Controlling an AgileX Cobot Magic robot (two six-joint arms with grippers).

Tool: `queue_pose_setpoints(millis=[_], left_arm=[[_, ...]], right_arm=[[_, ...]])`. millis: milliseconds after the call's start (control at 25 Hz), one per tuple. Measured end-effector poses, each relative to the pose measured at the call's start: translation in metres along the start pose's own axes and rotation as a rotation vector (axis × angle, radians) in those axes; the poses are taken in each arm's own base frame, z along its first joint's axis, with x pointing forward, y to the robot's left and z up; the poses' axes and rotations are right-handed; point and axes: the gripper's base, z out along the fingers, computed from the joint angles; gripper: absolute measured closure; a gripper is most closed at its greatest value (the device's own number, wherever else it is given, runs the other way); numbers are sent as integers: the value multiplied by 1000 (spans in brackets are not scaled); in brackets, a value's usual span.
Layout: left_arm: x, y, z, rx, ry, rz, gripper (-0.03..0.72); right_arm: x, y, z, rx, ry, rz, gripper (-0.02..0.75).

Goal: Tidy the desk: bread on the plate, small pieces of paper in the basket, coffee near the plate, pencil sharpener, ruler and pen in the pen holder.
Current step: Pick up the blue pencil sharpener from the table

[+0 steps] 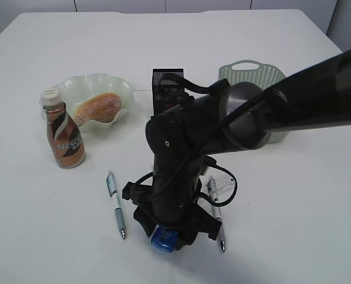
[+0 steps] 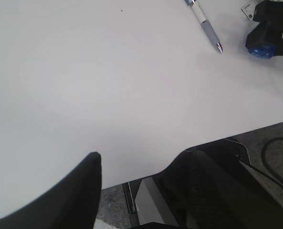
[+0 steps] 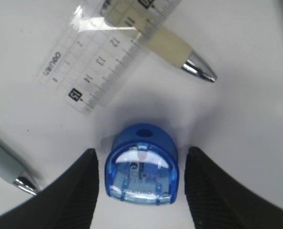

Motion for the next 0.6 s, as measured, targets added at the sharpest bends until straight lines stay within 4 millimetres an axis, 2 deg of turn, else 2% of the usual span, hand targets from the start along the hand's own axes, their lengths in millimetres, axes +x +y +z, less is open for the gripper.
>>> queue_pose_setpoints(millis=[600], left_arm=[[0, 0, 0, 0, 0, 0, 258]], right_arm=[[-2, -1, 0, 10, -24, -26, 286]])
